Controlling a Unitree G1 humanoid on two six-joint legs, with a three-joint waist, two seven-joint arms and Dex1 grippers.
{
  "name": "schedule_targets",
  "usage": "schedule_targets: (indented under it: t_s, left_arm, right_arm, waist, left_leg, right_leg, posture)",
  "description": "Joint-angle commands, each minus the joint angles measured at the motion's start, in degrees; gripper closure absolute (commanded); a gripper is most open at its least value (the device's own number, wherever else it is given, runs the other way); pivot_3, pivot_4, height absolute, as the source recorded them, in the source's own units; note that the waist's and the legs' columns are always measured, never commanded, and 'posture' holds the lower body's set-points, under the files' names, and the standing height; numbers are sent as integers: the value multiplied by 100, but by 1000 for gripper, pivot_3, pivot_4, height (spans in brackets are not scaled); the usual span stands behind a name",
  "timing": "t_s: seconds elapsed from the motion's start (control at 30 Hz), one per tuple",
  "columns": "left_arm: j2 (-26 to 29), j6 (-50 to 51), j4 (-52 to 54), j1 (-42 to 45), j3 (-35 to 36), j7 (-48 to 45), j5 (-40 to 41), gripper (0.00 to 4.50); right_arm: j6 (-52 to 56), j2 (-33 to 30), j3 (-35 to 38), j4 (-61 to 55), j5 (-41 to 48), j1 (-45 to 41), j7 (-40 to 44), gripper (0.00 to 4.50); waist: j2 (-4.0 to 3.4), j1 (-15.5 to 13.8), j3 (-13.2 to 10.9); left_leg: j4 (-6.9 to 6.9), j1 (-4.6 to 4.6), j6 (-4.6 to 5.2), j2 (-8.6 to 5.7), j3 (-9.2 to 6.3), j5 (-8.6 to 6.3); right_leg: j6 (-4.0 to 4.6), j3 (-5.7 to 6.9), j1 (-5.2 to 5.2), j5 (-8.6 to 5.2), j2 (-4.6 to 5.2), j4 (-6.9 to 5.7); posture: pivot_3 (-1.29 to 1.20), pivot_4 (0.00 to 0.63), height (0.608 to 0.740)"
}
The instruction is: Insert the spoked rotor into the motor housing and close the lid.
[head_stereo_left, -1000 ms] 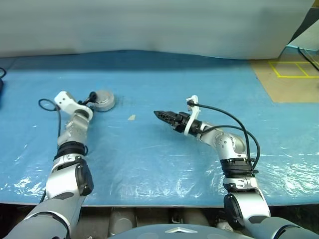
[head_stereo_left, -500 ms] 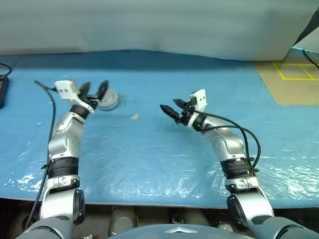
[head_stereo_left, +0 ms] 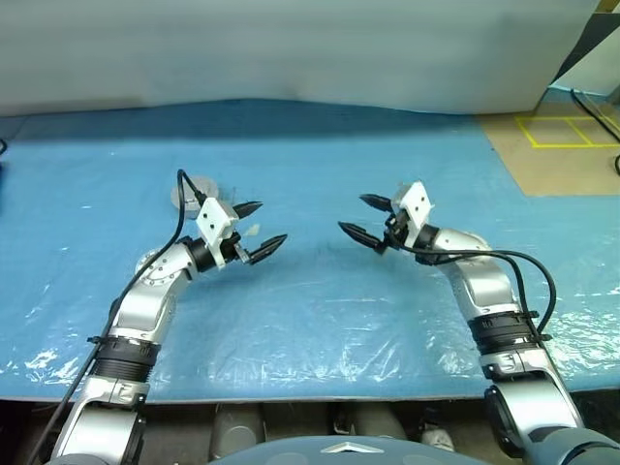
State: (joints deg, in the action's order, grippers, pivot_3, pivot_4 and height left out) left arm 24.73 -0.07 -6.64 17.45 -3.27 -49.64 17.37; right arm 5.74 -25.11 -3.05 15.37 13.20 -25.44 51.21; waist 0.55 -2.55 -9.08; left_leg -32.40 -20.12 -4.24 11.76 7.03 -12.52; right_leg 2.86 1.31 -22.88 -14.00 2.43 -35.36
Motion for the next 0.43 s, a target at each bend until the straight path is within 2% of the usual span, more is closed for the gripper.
schedule_targets:
  t_s: [0.03, 0.43]
  left_arm:
    - [45, -220, -36, -6, -32, -233, -50, 4]
    - [-37, -339, -208, 88, 32, -98, -168, 4]
  right_arm:
    - [-248, -178, -34, 31, -99, 12, 233, 149]
    - [-427, -54, -54, 168, -274, -21, 90, 149]
  waist:
    - [0, -1, 0]
    - [0, 1, 0]
  left_leg:
    - [0, 0, 0, 0, 0, 0]
    - [-5, 4, 19, 2, 2, 11]
  right_leg:
    - [0, 0, 0, 0, 0, -1]
    - [8, -1, 0, 2, 0, -7]
  posture:
    - [0, 150, 740]
    - [0, 150, 740]
